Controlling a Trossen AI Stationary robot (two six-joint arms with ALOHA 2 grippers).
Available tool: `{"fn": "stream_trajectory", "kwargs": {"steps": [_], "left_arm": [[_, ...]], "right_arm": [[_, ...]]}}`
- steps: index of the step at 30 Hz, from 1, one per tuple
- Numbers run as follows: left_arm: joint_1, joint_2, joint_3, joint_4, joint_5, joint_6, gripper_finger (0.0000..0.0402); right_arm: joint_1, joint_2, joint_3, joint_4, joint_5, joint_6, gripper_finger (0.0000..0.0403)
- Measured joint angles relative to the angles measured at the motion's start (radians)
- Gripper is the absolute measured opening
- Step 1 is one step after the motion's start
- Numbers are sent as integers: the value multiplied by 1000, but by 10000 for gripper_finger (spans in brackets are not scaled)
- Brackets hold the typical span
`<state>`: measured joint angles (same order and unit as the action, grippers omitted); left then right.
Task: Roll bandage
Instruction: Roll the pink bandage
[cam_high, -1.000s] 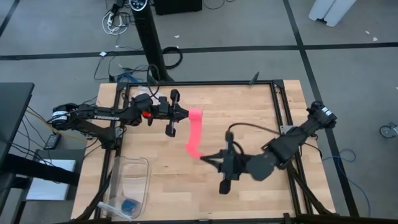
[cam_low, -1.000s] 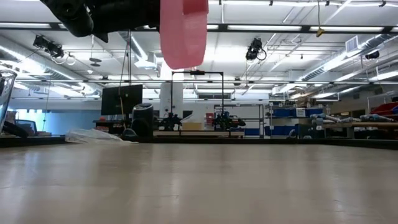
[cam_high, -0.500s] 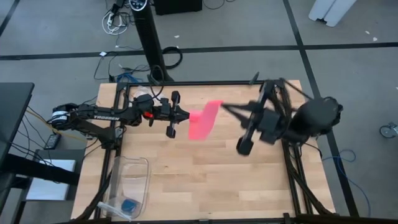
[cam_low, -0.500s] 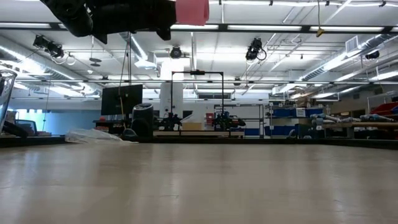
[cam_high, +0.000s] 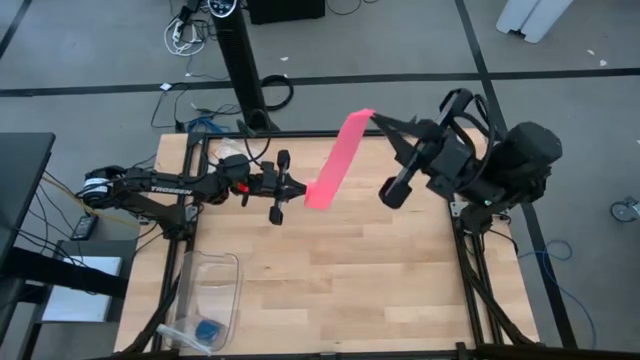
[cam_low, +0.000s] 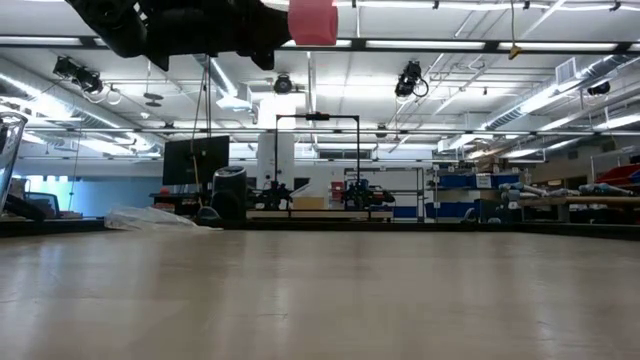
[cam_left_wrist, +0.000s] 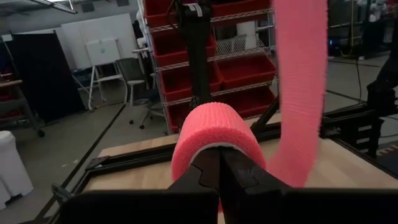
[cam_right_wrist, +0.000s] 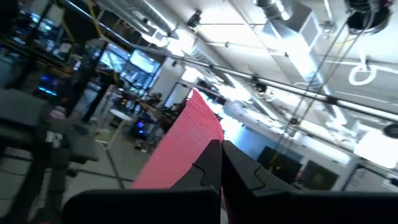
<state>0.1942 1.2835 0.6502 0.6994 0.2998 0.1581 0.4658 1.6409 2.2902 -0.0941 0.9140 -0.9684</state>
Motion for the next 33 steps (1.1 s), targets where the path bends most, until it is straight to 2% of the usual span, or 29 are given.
{"fn": "stream_trajectory", "kwargs": {"steps": [10, 24, 30, 33], "left_arm": [[-34, 0, 0, -40, 0, 42, 0], [-147, 0, 0, -36, 9, 99, 0], [-206, 0, 0, 19, 12, 68, 0], [-236, -3, 11, 45, 12, 43, 0]], "right_arm": [[-63, 0, 0, 121, 0, -129, 0], [-216, 0, 0, 118, 37, -135, 0], [-300, 0, 0, 8, 116, -61, 2], [-332, 2, -1, -66, 216, 30, 13]]}}
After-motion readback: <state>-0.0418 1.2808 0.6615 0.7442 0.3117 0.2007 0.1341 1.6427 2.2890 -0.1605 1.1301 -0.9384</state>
